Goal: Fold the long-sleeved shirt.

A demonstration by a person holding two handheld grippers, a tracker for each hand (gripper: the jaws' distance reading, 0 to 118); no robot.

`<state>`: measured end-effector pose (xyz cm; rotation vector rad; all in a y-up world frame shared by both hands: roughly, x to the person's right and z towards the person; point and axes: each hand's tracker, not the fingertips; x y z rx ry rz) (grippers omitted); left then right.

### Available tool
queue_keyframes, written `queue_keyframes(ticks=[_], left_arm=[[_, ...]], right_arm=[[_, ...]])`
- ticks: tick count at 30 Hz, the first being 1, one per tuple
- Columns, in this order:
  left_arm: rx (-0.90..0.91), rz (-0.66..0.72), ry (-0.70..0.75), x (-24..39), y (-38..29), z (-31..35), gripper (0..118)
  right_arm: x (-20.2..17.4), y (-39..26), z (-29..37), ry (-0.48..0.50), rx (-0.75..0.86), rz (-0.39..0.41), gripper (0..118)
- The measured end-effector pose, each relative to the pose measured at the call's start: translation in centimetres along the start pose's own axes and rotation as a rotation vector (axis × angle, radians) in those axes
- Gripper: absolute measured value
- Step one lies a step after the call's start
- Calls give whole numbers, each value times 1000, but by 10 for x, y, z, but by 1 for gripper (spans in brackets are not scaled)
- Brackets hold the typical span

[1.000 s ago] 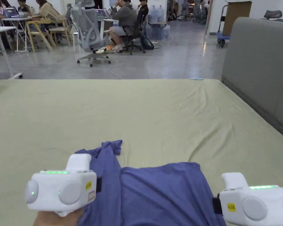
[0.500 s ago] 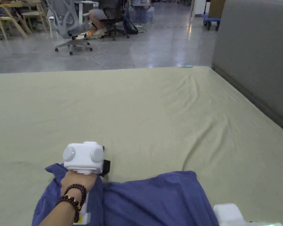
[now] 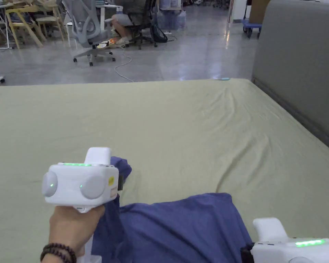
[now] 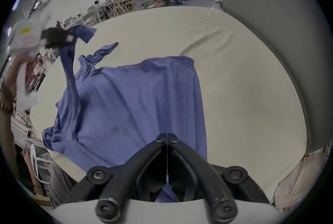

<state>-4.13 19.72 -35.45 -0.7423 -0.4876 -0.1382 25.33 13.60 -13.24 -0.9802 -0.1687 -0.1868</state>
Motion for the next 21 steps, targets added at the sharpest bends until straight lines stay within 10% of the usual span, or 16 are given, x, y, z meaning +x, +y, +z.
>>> queue_keyframes(ticks=[12, 13, 15, 16, 21], left_arm=[[-317, 127, -35, -5, -186, 2, 6], [-275, 152, -42, -6, -182, 10, 25], [-196, 152, -38, -3, -170, 34, 108], [-139, 146, -52, -3, -163, 43, 116], [-21, 129, 12, -15, -133, 73, 90]], right_arm=[[-20, -15, 25, 5, 31, 19, 0], [-20, -15, 26, 9, 33, 13, 0], [-20, -15, 28, 16, 36, 5, 0], [-20, -14, 28, 12, 39, 4, 0], [-21, -13, 28, 9, 52, -2, 0]])
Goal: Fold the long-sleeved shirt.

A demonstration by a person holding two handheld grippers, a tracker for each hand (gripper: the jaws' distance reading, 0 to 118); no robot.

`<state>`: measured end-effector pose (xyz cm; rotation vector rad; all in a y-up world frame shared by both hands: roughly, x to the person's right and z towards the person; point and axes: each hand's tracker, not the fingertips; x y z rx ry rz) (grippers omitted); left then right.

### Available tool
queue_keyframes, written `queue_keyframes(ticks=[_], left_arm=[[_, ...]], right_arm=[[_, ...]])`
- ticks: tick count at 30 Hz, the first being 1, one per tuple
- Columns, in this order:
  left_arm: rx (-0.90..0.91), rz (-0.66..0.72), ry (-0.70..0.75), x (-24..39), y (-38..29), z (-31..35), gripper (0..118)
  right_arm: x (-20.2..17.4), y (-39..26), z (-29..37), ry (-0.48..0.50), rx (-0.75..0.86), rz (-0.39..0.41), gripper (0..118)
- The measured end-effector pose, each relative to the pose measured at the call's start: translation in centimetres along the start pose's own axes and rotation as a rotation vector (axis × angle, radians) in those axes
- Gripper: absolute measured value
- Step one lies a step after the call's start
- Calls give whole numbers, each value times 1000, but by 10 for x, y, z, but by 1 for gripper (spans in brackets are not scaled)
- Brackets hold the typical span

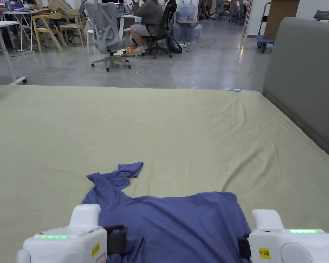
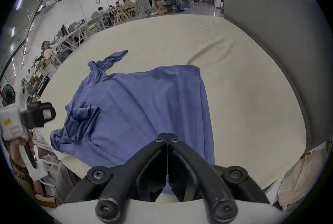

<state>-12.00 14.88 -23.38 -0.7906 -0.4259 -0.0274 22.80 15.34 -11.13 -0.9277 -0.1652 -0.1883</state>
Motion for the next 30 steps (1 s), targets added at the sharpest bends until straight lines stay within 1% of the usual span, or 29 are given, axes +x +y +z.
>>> queue_keyframes(ticks=[1, 2, 5, 7, 8, 9, 10, 11, 12, 13, 15, 17, 18, 19, 20, 21, 22, 23, 24, 25, 26, 27, 29, 30], left_arm=[[1, -10, 30, -2, 8, -3, 19], [-36, 11, 72, -7, 15, -9, 0], [-28, 55, 63, -30, 53, -29, 0], [-48, 63, 84, -57, 82, -67, 0], [-61, 63, 88, -69, 95, -84, 3], [-75, 64, 128, -78, 104, -99, 25], [-84, 76, 136, -81, 108, -105, 77], [-154, 78, 179, -87, 115, -122, 101], [-191, 92, 188, -93, 119, -133, 102], [-224, 104, 170, -96, 123, -144, 98], [-252, 143, 159, -97, 117, -158, 98], [-304, 179, 111, -99, 114, -176, 98], [-330, 180, 119, -107, 111, -196, 98], [-347, 167, 135, -105, 109, -205, 94], [-373, 131, 133, -101, 106, -212, 92], [-384, 80, 164, -96, 102, -217, 89], [-340, 57, 190, -89, 97, -211, 71], [-349, 81, 178, -85, 104, -205, 40], [-349, 81, 162, -81, 109, -198, 3], [-330, 59, 99, -75, 115, -189, 0], [-323, 14, 115, -86, 115, -195, 0], [-309, 6, 105, -83, 116, -192, 0], [-310, -4, 93, -81, 118, -187, 0], [-307, -10, 92, -73, 113, -175, 0]], right_arm=[[-1, -2, -1, 0, -2, -1, 0], [-1, -4, -2, 3, -6, -1, 0], [-2, -9, -8, 15, -22, -1, 0], [-3, -12, -13, 15, -38, 12, 0], [-4, -12, -17, 11, -46, 17, 0], [-5, -13, -20, 8, -55, 21, 0], [-6, -14, -23, 14, -64, 27, 0], [-7, -15, -26, 19, -74, 32, 0], [-7, -14, -30, 21, -84, 34, 0], [-7, -14, -33, 22, -94, 37, 0], [-7, -12, -40, 24, -110, 40, 0], [-6, -5, -49, 19, -118, 41, 0], [-6, -1, -54, 2, -126, 40, 0], [-6, 3, -57, -16, -129, 37, 0], [-5, 7, -60, -19, -127, 36, 0], [-3, 12, -62, -15, -127, 29, 0], [-1, 18, -65, -5, -129, 18, 0], [3, 28, -69, 4, -129, 12, 0], [8, 38, -74, 8, -123, 10, 0], [12, 56, -79, -2, -111, 15, 0], [19, 76, -84, -19, -86, 23, 0], [25, 94, -89, -36, -45, 20, 0], [48, 141, -107, -72, 19, -34, 0], [56, 158, -116, -73, 31, -67, 16]])
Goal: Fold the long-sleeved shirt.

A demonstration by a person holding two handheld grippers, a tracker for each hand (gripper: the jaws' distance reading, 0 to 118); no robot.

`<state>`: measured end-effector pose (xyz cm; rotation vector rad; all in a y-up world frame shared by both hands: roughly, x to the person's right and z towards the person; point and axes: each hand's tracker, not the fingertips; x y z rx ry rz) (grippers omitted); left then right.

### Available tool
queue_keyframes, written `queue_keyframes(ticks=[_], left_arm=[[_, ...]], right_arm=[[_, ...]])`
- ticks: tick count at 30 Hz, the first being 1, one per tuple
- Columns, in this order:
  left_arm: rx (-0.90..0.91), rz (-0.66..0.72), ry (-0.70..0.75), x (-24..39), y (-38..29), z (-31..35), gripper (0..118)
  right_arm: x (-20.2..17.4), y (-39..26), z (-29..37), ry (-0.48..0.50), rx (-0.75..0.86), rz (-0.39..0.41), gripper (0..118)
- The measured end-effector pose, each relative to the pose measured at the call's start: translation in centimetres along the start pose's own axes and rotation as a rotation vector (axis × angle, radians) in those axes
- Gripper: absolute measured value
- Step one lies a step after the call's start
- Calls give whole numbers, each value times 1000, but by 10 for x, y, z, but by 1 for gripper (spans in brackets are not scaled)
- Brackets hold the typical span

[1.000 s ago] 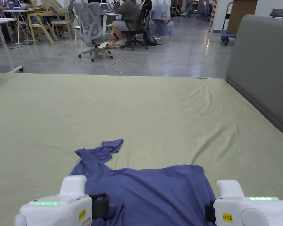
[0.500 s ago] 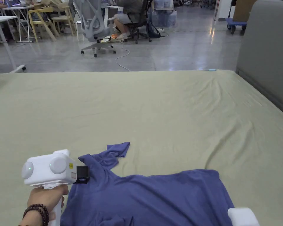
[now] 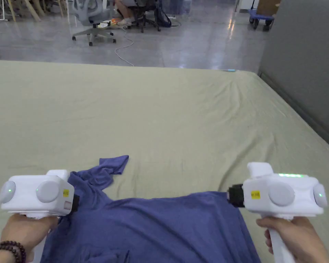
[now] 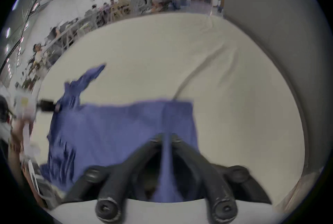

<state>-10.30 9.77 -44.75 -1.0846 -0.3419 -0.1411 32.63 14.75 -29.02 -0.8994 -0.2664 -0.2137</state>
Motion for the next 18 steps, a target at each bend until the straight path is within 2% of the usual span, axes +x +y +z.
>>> queue_keyframes(ticks=[1, 2, 3, 4, 5, 7, 8, 10, 12, 16, 17, 18], left_arm=[[5, -5, -3, 0, 0, 2, 0], [10, -4, -4, 0, -1, 4, 0], [14, -2, -5, 0, -1, 5, 0], [17, 0, -8, 3, -5, 12, 0], [15, 2, -13, 3, -5, 12, 0], [10, -1, -22, 4, -6, 13, 0], [9, -5, -20, 5, -7, 15, 0], [8, -9, -14, 7, -7, 15, 0], [4, -11, -15, 7, -7, 15, 0], [-3, -28, -13, 9, -8, 14, 0], [-12, -31, -12, 10, -8, 14, 0], [-16, -28, -11, 11, -9, 14, 0]], right_arm=[[7, 19, -19, -15, -31, -9, 57], [14, 34, -40, -58, -82, -4, 105], [18, 45, -48, -84, -82, -2, 114], [20, 56, -66, -109, -163, 35, 113], [20, 60, -85, -90, -281, 69, 113], [20, 56, -112, -41, -416, 56, 111], [19, 55, -121, -43, -425, 49, 106], [13, 53, -133, -65, -422, 51, 90], [8, 50, -143, -62, -448, 51, 70], [-10, 43, -131, -102, -455, 81, 62], [-16, 41, -124, -100, -466, 107, 58], [-22, 37, -119, -97, -472, 143, 47]])
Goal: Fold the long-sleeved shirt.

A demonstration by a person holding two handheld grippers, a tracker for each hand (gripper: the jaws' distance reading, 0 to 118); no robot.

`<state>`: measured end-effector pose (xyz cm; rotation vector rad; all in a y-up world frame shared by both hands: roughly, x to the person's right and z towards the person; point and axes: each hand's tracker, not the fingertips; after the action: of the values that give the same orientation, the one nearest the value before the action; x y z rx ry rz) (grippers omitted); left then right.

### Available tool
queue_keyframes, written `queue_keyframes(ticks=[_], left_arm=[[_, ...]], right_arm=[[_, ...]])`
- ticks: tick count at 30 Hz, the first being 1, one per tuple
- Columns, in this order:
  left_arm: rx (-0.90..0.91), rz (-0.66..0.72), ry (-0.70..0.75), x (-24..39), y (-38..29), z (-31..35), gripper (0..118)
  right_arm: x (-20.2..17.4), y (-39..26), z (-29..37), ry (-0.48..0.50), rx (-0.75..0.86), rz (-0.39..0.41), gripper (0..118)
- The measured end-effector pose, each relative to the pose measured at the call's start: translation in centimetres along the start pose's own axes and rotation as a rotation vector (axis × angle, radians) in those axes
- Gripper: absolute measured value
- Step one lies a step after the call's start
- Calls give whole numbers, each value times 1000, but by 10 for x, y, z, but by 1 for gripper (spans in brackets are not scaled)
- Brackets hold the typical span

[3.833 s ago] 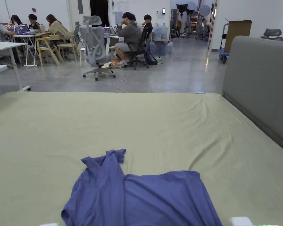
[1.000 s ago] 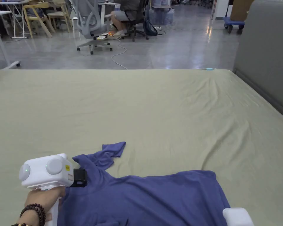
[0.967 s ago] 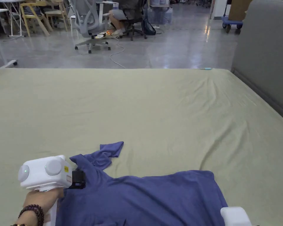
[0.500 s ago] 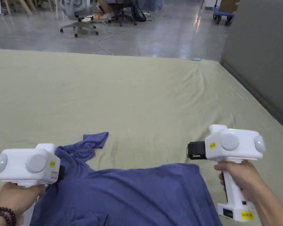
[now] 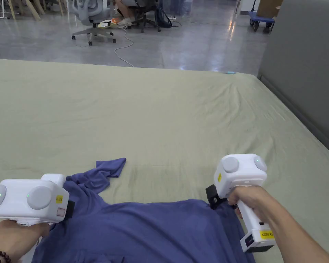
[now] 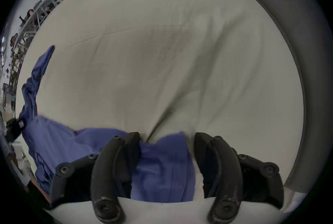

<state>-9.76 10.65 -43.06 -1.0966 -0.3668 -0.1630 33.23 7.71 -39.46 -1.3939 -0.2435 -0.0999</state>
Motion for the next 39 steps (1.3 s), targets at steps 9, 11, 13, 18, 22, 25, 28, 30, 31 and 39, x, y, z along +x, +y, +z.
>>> queue_keyframes(ticks=[9, 11, 13, 18, 22, 25, 28, 30, 31, 39], left_arm=[[140, -31, -1, 7, 39, 78, 0], [214, -9, -42, 3, 60, 118, 0], [310, -11, -49, 6, 86, 168, 0], [557, -71, 25, 18, 154, 285, 0], [734, -38, 10, 29, 223, 376, 0], [875, -67, 80, 43, 260, 438, 0], [930, -55, 78, 47, 286, 472, 0], [946, -11, 87, 47, 296, 484, 0], [946, 24, 84, 46, 301, 490, 0], [945, 6, 54, 44, 303, 488, 0]], right_arm=[[10, -6, 100, 32, 207, 77, 1], [22, 0, 154, 35, 287, 93, 1], [34, 7, 223, 22, 398, 94, 1], [54, 15, 378, 36, 654, 66, 1], [68, 39, 493, -17, 874, 3, 1], [80, 58, 559, -70, 1022, -78, 1], [83, 68, 601, -62, 1064, -97, 1], [83, 72, 619, -98, 1109, -113, 1], [84, 72, 623, -95, 1118, -120, 1], [91, 78, 609, -70, 1092, -161, 1]])
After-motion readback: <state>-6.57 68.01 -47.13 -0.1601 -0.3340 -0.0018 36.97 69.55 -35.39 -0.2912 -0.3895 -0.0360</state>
